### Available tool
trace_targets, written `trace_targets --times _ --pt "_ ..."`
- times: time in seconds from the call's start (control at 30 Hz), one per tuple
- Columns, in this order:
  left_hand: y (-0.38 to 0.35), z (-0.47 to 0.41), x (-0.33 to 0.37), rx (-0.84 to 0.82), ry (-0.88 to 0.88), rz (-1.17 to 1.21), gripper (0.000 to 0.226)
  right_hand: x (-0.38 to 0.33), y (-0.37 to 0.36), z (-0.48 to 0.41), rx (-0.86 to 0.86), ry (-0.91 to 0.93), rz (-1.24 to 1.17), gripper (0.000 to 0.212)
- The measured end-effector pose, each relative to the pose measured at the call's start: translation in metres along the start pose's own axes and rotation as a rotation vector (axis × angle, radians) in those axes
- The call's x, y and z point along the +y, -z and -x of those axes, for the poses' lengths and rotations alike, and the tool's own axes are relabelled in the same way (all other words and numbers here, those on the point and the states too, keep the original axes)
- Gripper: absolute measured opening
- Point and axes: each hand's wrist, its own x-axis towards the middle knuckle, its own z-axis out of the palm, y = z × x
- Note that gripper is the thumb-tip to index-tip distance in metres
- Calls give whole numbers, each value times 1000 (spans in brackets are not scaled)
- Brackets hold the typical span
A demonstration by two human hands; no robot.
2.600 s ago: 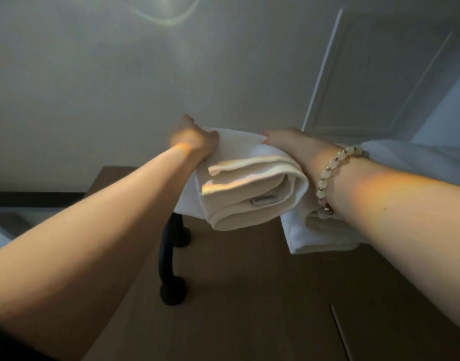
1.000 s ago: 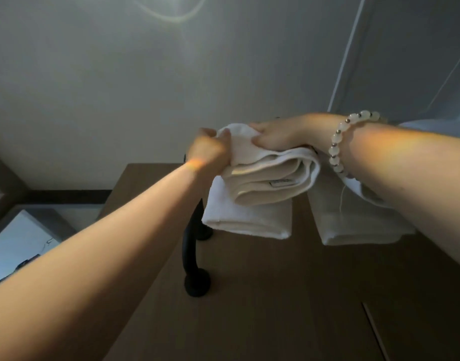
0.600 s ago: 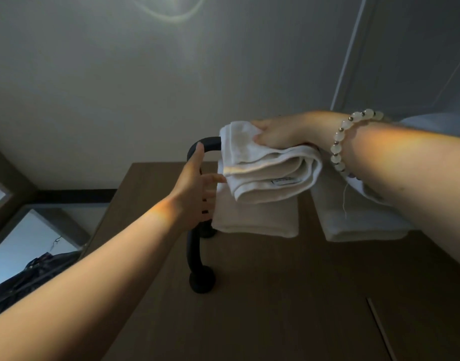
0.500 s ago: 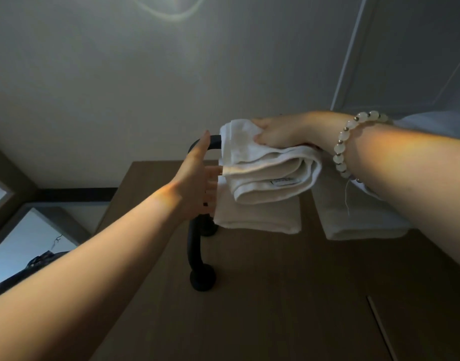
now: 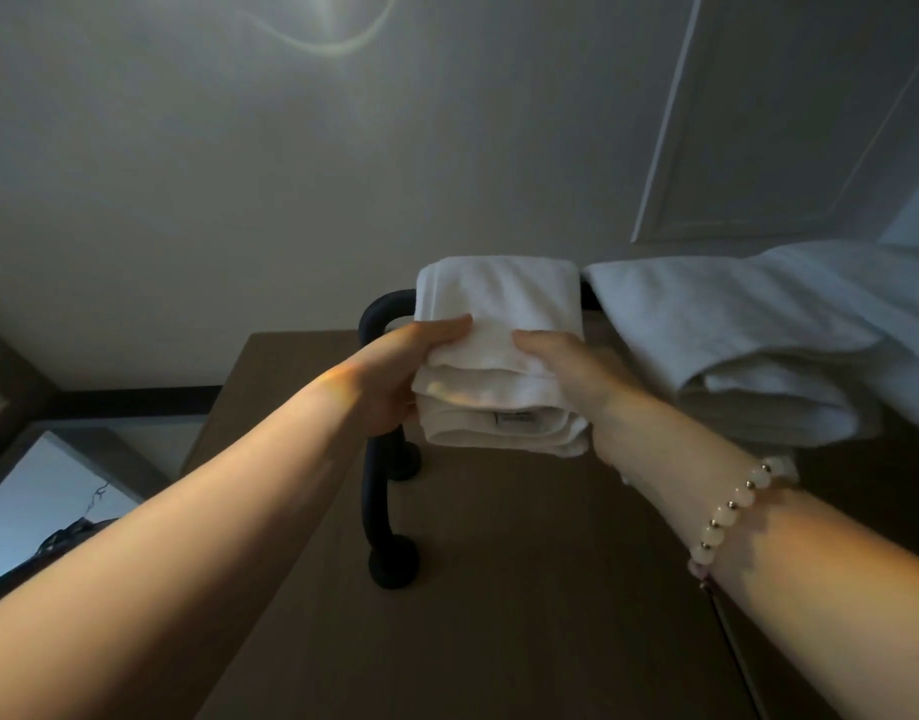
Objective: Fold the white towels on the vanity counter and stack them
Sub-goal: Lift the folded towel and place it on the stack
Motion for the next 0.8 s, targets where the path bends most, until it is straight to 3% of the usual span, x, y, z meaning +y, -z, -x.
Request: trace_targets --times 0.2,0.3,0.47,0.67,0.8 --pt "-4 4 1 73 -9 -16 49 8 13 2 -311 11 -230 17" --pt "-6 7 -2 32 -3 13 59 8 15 5 -241 4 -173 21" --pt "-16 18 -10 -45 -13 134 44 8 22 5 -163 -24 -125 37" --pt "-23 21 -15 113 4 118 49 18 31 19 -183 2 -253 12" --pt "-29 23 -16 205 -13 147 49 20 29 22 -132 3 -268 15"
